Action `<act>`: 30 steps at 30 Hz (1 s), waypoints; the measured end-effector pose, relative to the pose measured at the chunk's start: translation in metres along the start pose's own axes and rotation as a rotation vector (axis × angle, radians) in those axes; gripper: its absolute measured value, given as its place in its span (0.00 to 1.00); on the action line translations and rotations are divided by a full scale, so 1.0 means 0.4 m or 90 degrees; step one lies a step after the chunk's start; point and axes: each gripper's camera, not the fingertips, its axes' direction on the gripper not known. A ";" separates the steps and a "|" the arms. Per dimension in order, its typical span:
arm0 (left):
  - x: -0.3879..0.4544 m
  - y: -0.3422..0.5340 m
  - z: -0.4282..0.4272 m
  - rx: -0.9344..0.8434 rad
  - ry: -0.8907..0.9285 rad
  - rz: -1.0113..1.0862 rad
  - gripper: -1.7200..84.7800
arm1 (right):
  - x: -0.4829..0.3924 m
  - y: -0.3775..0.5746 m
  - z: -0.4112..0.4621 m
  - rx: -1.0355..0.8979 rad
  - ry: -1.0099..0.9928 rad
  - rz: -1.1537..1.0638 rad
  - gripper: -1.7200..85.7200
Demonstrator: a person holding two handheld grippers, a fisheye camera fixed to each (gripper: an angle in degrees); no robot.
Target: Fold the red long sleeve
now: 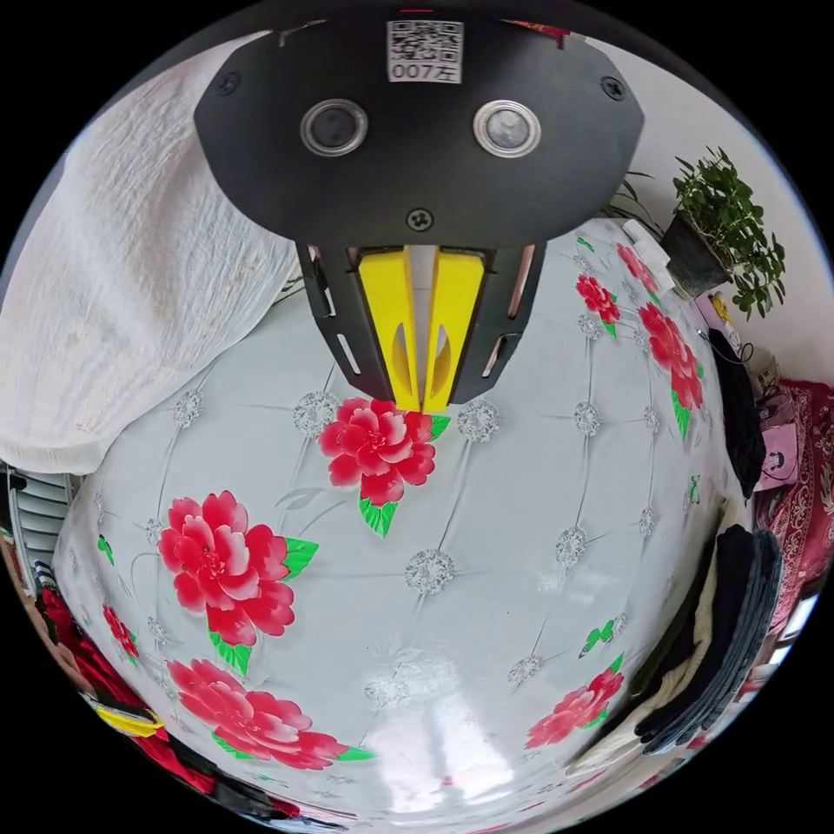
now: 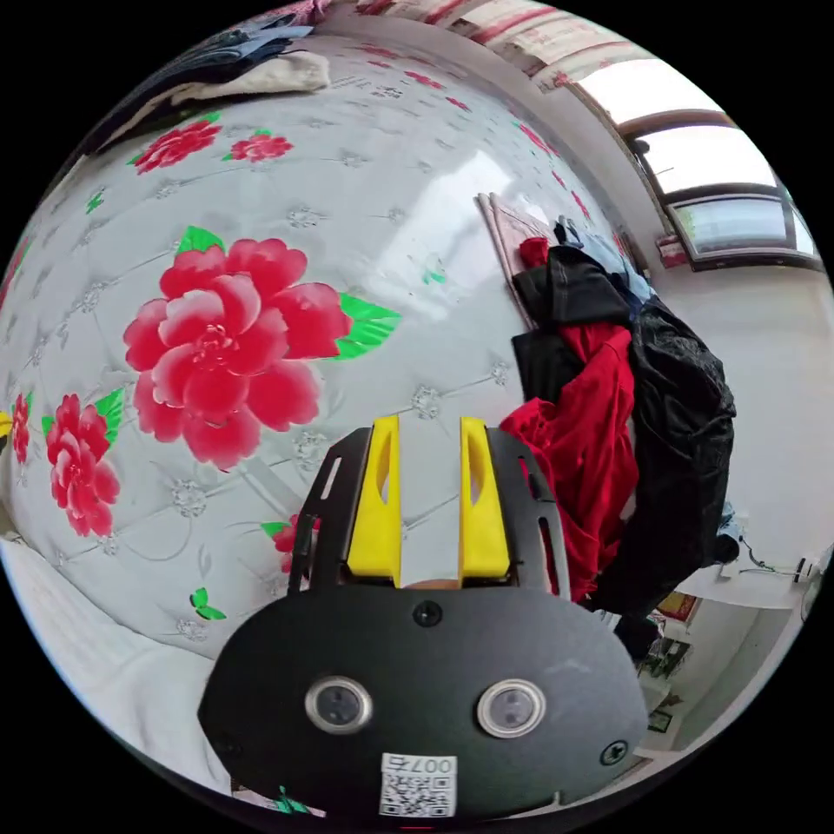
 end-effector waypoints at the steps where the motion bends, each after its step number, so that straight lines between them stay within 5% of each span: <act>1: 0.004 -0.006 -0.001 -0.004 -0.009 0.010 0.01 | 0.068 0.003 0.045 -0.032 -0.005 0.020 0.14; 6: -0.021 -0.028 0.000 -0.026 0.006 0.007 0.01 | 0.199 -0.015 0.187 -0.143 -0.054 0.038 0.14; 12: -0.104 0.009 0.010 0.009 0.082 -0.053 0.01 | 0.265 -0.016 0.195 -0.130 -0.187 0.192 0.04; 18: -0.172 0.107 0.026 0.091 0.158 -0.114 0.08 | -0.070 0.037 -0.034 -0.011 -0.248 -0.082 0.02; 26: -0.247 0.288 0.003 0.207 0.240 -0.119 0.12 | -0.587 0.162 -0.503 0.176 -0.523 -0.520 0.05; 30: -0.351 0.421 0.037 0.231 0.243 -0.200 0.13 | -0.616 0.153 -0.593 0.208 -0.498 -0.549 0.09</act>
